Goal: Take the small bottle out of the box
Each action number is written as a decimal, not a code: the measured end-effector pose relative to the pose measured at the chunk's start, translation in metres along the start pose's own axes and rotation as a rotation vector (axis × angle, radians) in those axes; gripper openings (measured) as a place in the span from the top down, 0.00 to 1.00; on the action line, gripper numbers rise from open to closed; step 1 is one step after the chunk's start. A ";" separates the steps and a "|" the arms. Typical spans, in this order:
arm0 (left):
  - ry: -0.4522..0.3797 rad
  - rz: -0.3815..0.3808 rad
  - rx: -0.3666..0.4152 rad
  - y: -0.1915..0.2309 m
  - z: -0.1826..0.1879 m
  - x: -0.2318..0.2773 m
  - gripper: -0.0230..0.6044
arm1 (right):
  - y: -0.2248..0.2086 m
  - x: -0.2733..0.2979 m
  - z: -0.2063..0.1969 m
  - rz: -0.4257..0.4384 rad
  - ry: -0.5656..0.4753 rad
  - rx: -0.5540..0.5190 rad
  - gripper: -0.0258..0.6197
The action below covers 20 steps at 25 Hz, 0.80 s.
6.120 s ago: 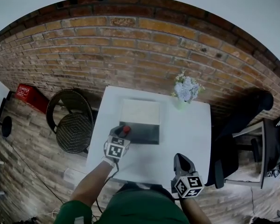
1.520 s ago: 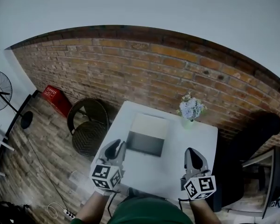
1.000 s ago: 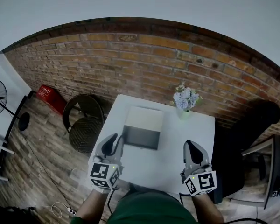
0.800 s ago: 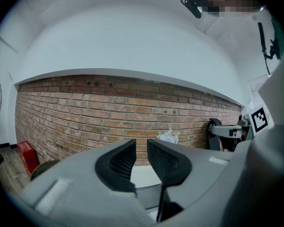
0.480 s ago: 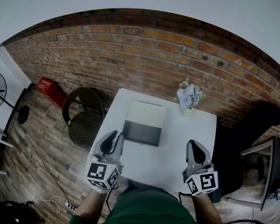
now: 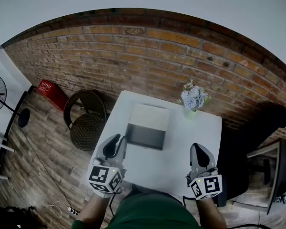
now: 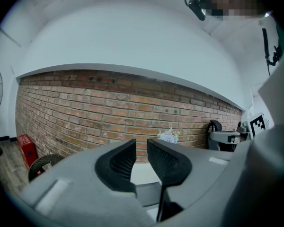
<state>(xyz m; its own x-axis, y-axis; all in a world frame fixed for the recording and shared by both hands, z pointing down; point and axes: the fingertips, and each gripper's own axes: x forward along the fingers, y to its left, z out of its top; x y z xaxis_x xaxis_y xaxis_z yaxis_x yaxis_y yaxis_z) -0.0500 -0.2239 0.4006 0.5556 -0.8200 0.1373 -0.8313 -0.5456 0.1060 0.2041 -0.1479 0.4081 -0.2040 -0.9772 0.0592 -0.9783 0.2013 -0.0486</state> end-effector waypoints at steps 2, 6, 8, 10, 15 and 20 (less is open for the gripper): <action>0.006 0.001 -0.007 0.003 -0.002 0.001 0.84 | 0.001 0.001 -0.001 0.000 0.003 0.000 0.96; 0.004 0.006 -0.013 0.006 -0.002 0.002 0.84 | 0.002 0.005 -0.002 0.004 0.007 0.000 0.96; 0.004 0.006 -0.017 0.007 -0.003 0.001 0.84 | 0.003 0.005 -0.004 0.007 0.009 0.008 0.96; 0.007 0.007 -0.022 0.008 -0.005 0.000 0.84 | 0.004 0.006 -0.005 0.009 0.012 0.019 0.96; 0.010 0.013 -0.033 0.013 -0.007 -0.002 0.84 | 0.006 0.006 -0.006 0.011 0.019 0.020 0.96; 0.014 0.014 -0.035 0.016 -0.010 -0.002 0.84 | 0.008 0.006 -0.005 0.009 0.018 0.015 0.96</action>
<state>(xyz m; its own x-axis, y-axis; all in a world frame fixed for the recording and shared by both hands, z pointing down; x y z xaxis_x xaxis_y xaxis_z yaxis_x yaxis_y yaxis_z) -0.0643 -0.2289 0.4118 0.5446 -0.8246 0.1531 -0.8380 -0.5277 0.1387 0.1953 -0.1515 0.4132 -0.2134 -0.9740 0.0764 -0.9758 0.2087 -0.0647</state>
